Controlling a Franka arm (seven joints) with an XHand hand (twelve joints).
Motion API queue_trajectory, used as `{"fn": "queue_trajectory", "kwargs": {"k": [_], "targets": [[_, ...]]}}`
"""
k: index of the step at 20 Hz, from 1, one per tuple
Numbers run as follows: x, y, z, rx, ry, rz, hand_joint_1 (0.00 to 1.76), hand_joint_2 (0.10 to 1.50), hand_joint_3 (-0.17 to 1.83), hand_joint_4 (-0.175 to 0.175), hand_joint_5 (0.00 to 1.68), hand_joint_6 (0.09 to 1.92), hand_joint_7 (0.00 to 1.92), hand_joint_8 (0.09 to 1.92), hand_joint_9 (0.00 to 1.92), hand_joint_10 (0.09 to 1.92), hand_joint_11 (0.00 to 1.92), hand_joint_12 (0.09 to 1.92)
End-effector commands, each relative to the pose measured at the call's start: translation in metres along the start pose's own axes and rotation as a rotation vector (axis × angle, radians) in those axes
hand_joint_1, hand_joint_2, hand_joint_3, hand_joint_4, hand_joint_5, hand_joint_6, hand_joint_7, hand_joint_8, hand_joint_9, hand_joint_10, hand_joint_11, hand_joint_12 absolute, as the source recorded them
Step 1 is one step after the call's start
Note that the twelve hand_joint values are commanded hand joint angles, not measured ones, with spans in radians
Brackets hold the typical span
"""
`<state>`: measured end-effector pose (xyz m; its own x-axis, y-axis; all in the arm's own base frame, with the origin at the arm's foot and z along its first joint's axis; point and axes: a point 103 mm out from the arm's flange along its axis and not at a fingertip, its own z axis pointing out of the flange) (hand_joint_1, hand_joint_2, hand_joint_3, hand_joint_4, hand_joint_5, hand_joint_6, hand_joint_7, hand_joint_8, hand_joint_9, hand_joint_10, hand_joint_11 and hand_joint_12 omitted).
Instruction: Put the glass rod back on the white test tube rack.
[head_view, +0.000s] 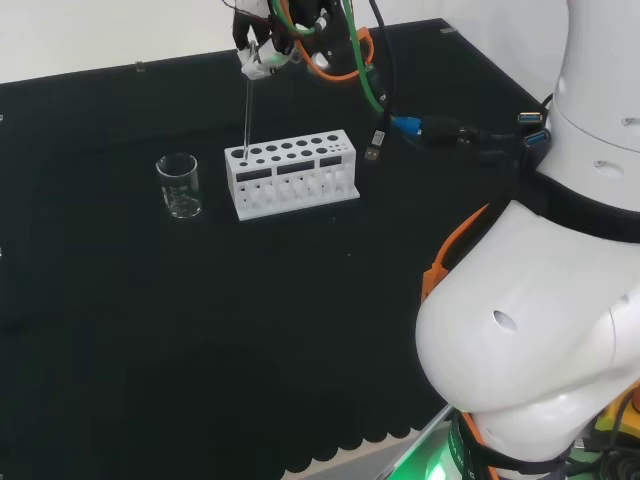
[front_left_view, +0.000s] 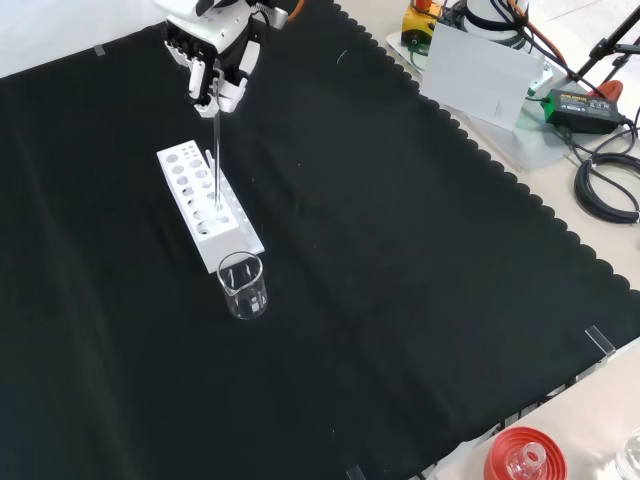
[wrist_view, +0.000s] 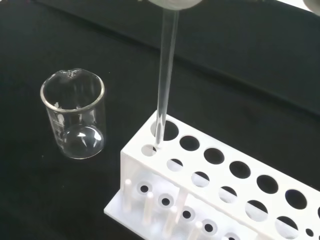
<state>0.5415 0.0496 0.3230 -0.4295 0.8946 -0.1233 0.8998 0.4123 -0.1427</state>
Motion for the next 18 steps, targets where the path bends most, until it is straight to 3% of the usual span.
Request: {"fn": "queue_trajectory", "kwargs": {"k": [1, 18], "targets": [[-0.001, 0.002, -0.008, 0.012, -0.021, 0.018, 1.2, 1.12, -0.17, -0.175, 1.16, 0.75, 1.69, 0.61, 1.92, 0.33, 1.78, 0.58], [0.014, 0.005, -0.007, 0.005, -0.02, 0.0, 1.2, 1.12, -0.17, -0.175, 1.16, 0.75, 1.69, 0.61, 1.92, 0.33, 1.78, 0.58]]}}
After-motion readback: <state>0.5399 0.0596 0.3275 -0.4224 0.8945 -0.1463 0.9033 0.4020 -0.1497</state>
